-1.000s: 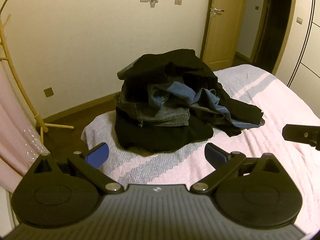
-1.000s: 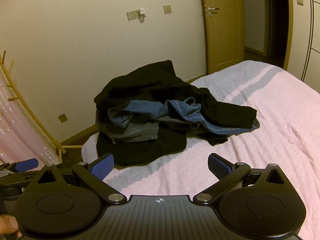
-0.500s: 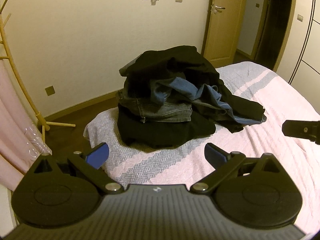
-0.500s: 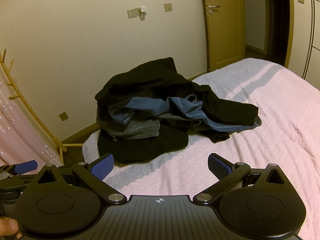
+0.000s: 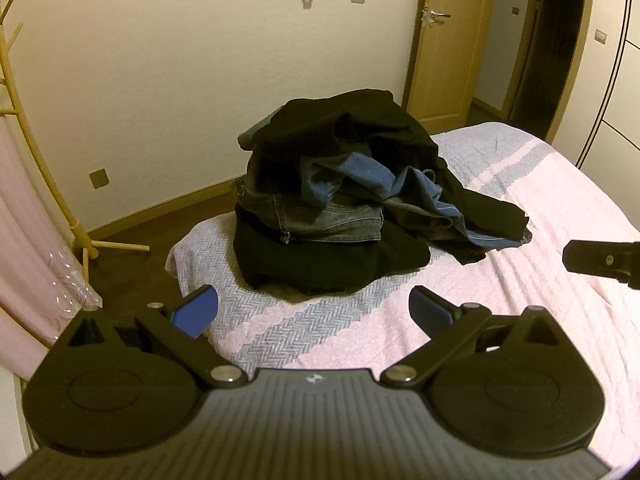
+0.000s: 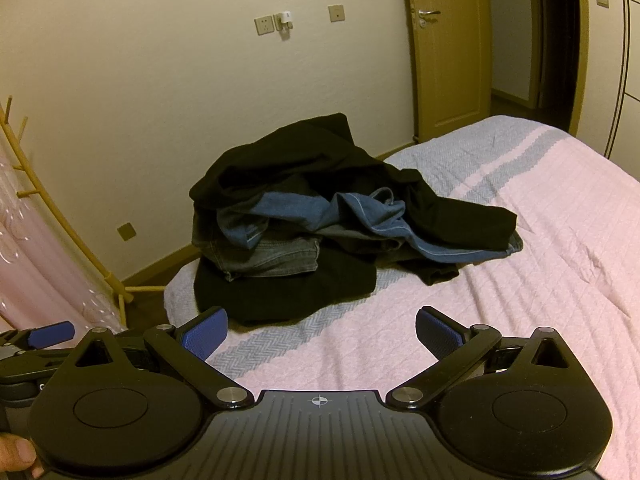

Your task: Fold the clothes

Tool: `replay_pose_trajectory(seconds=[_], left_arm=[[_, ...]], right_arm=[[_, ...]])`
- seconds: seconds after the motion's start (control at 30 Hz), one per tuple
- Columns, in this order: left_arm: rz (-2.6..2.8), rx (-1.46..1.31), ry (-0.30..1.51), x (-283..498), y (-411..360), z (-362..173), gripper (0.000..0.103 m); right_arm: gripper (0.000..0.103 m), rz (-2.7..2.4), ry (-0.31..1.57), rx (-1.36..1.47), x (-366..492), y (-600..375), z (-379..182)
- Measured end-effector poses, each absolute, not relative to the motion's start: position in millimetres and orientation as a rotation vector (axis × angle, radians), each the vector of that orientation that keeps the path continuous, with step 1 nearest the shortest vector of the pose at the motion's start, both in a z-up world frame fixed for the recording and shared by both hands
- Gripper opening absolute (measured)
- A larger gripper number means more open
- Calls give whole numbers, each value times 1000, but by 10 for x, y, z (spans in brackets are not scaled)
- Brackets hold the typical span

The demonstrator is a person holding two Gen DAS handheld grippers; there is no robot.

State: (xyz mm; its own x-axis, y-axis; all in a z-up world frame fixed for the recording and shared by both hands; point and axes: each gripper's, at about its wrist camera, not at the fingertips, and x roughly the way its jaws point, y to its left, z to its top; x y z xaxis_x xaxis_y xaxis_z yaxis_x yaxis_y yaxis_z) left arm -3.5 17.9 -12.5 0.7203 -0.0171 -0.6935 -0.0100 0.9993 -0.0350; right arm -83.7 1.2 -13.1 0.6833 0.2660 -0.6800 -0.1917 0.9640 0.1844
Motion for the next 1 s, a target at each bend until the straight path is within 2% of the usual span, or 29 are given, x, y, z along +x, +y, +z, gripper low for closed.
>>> replay_pose_trajectory(seconds=[1.0], left_arm=[[-16,-9,785,5,110,-150,100]], right_arm=[[103,253,786,102,-781,-53,-175]])
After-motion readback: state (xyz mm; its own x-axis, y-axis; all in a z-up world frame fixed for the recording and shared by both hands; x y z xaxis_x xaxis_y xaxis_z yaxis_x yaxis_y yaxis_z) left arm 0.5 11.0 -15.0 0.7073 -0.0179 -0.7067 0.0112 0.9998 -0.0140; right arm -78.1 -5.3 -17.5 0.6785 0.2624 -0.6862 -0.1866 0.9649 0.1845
